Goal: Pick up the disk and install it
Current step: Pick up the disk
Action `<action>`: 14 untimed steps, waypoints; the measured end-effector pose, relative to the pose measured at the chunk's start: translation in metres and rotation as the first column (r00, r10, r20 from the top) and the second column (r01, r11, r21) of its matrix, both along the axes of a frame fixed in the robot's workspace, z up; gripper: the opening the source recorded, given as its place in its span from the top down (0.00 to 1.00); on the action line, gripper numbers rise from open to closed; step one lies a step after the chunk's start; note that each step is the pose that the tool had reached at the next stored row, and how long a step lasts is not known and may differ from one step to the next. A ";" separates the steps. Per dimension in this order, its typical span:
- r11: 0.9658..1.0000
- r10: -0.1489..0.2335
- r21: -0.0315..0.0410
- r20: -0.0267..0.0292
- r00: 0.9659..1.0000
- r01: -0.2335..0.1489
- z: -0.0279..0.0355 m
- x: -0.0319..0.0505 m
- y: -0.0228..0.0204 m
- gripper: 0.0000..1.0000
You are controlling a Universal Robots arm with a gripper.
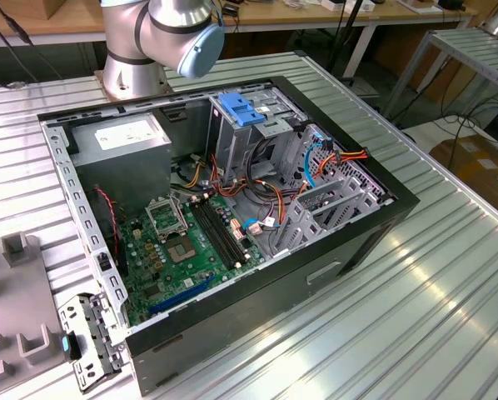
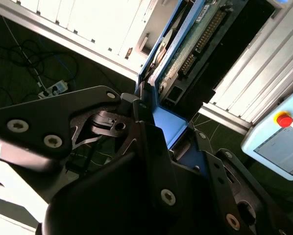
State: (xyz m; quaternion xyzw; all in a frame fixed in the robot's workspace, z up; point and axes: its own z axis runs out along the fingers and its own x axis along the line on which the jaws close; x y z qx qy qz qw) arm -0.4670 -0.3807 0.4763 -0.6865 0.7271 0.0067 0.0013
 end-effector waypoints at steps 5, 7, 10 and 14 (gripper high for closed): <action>1.000 0.000 0.000 0.000 1.000 0.000 0.0001 0.0018 0.0000 0.63; 1.000 0.000 0.000 0.000 1.000 0.000 0.0002 0.0059 0.0000 0.63; 1.000 0.000 0.000 0.000 1.000 0.000 0.0001 0.0095 0.0000 0.63; 1.000 0.000 0.000 0.000 1.000 0.000 0.0001 0.0179 0.0000 0.63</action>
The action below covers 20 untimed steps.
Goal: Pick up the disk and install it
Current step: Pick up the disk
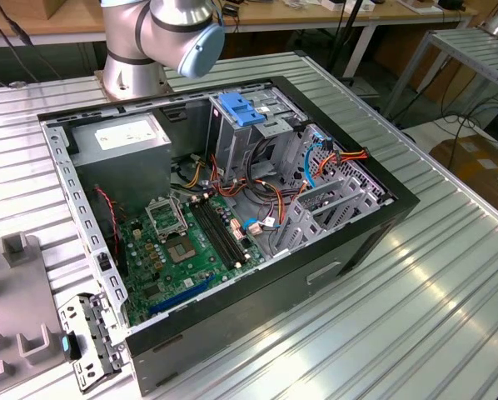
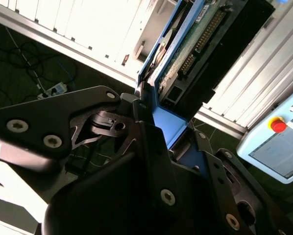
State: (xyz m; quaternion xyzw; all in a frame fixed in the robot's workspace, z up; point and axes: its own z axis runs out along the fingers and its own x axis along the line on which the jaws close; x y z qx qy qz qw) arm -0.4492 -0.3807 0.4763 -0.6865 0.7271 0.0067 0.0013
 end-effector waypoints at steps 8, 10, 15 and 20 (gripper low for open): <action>1.000 0.000 0.000 0.024 1.000 0.000 0.0000 0.0058 0.0000 0.63; 1.000 0.000 0.000 0.027 1.000 0.000 0.0001 0.0078 0.0000 0.63; 1.000 0.000 0.000 0.031 1.000 0.000 0.0000 0.0156 0.0000 0.63; 1.000 0.000 0.000 0.034 0.999 0.000 0.0000 0.0275 0.0000 0.63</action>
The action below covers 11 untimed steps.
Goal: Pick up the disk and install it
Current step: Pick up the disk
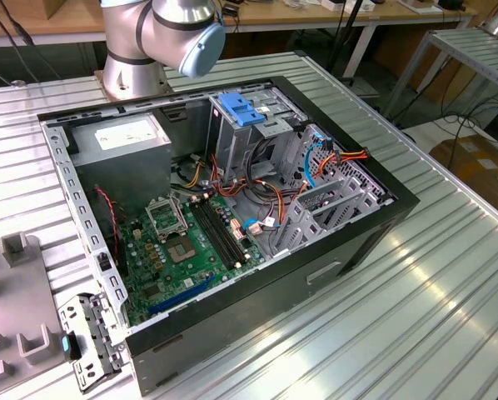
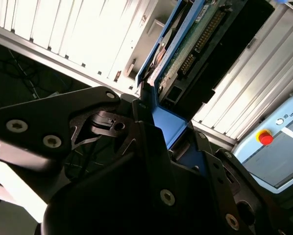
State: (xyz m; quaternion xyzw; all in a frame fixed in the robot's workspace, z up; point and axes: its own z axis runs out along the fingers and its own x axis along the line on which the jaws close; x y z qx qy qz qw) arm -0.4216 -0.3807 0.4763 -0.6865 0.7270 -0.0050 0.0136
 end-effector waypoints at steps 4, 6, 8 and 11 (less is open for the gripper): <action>1.000 0.000 0.000 0.001 1.000 0.000 0.0009 0.0044 -0.0001 0.63; 1.000 0.000 0.000 0.001 1.000 0.000 0.0039 0.0047 -0.0001 0.63; 1.000 0.000 0.000 0.001 1.000 0.000 0.0042 0.0048 -0.0001 0.63; 1.000 0.000 0.000 0.001 1.000 0.000 0.0043 0.0053 -0.0001 0.63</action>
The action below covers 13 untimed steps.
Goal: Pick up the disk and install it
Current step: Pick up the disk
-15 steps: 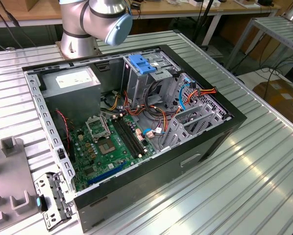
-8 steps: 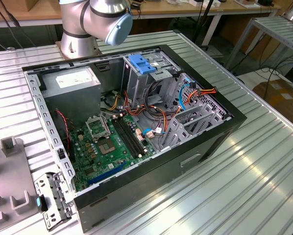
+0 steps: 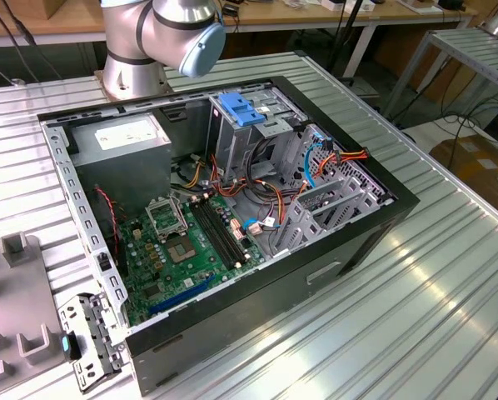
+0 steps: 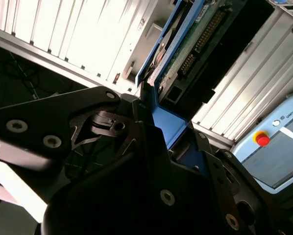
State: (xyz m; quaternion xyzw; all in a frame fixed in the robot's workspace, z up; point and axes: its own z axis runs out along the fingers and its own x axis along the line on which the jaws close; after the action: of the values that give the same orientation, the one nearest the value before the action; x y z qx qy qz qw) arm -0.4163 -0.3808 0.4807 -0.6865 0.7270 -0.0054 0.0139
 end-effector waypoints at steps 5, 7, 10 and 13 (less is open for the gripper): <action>1.000 0.000 -0.001 0.000 1.000 0.000 -0.0001 0.0102 0.0000 0.63; 1.000 0.000 -0.001 0.000 1.000 0.000 -0.0002 0.0135 0.0000 0.63; 1.000 0.000 -0.001 0.000 1.000 0.000 -0.0002 0.0182 0.0000 0.63; 1.000 0.000 -0.001 0.000 1.000 0.000 -0.0002 0.0233 0.0000 0.63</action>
State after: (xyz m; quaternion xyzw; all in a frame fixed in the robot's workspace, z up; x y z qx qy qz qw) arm -0.3930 -0.3808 0.4805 -0.6865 0.7270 -0.0056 0.0138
